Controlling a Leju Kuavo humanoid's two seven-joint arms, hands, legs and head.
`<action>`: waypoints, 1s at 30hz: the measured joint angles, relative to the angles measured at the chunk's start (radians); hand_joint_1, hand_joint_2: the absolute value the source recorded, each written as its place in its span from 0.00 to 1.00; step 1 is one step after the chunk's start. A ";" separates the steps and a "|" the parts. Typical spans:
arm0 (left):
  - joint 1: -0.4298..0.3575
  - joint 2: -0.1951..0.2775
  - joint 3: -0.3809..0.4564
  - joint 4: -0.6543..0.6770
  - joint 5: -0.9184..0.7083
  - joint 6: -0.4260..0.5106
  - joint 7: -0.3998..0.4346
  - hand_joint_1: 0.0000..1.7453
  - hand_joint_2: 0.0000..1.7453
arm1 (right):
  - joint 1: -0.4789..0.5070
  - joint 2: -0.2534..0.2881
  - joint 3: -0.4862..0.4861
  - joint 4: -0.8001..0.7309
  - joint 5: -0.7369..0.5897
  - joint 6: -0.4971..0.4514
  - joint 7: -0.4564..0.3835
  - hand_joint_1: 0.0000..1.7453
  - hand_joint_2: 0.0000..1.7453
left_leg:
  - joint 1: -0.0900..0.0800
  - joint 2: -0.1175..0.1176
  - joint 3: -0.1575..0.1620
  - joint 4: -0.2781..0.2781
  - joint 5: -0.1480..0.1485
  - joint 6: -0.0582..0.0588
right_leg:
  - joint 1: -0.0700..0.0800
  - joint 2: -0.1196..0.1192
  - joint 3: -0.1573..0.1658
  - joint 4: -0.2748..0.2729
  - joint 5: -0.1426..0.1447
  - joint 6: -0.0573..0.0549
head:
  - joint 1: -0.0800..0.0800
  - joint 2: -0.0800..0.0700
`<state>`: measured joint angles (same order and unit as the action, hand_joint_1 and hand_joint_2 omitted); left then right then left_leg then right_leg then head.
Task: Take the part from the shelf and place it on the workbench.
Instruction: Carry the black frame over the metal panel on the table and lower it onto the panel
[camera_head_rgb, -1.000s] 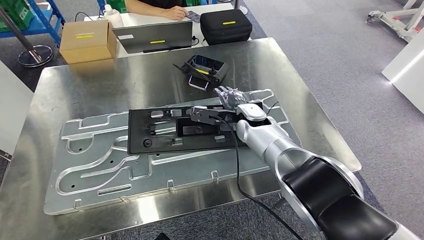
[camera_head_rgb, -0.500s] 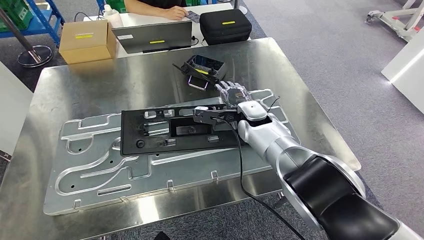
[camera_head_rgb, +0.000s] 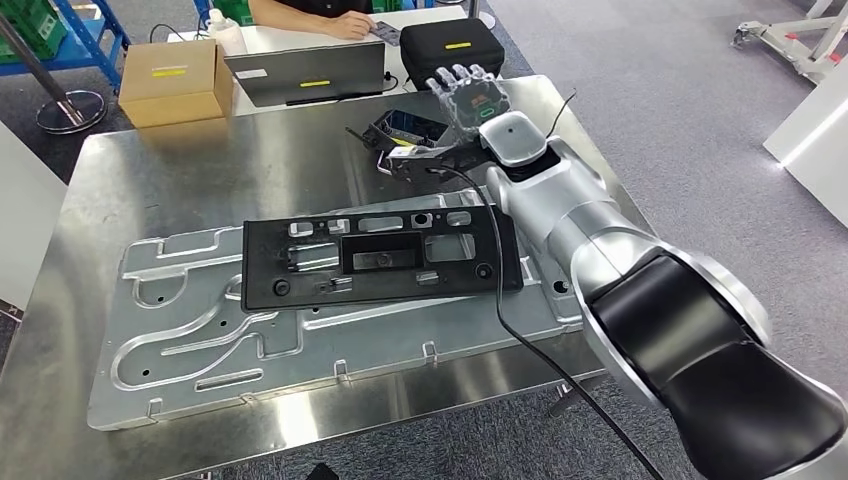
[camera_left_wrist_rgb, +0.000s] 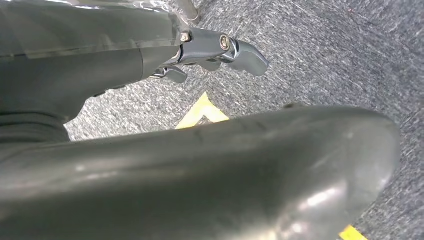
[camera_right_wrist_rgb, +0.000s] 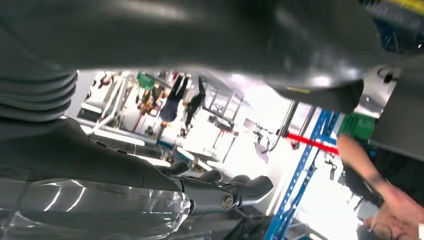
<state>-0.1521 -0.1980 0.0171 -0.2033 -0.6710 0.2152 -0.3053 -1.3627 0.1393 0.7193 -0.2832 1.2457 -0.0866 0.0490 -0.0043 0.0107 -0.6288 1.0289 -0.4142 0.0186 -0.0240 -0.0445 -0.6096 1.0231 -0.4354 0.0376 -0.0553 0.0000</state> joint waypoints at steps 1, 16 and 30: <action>0.000 0.000 0.005 0.000 0.006 0.000 -0.002 0.00 0.00 | -0.011 0.000 0.004 -0.001 0.003 0.006 -0.002 0.00 0.00 | 0.000 0.000 0.000 0.000 0.000 0.000 | 0.000 0.000 0.000 0.000 0.000 0.000 | 0.000 0.000; 0.007 0.002 0.034 0.000 0.005 -0.015 -0.039 0.00 0.00 | -0.083 -0.012 0.022 -0.009 0.007 0.043 -0.029 0.00 0.00 | -0.003 0.000 -0.001 0.002 -0.001 0.001 | -0.001 -0.001 0.001 -0.002 0.001 0.001 | 0.000 0.000; 0.013 0.009 0.045 0.000 0.021 -0.009 -0.049 0.00 0.00 | -0.070 -0.031 0.023 -0.007 -0.007 0.049 -0.029 0.00 0.00 | -0.002 -0.016 -0.010 -0.014 0.028 0.025 | -0.003 0.041 -0.094 0.260 -0.131 0.005 | 0.000 0.000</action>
<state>-0.1391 -0.1886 0.0617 -0.2033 -0.6496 0.2064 -0.3548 -1.4331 0.1083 0.7419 -0.2898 1.2390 -0.0376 0.0199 -0.0059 -0.0048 -0.6388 1.0150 -0.3857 0.0437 -0.0271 -0.0033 -0.7036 1.2833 -0.5664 0.0422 -0.0553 0.0000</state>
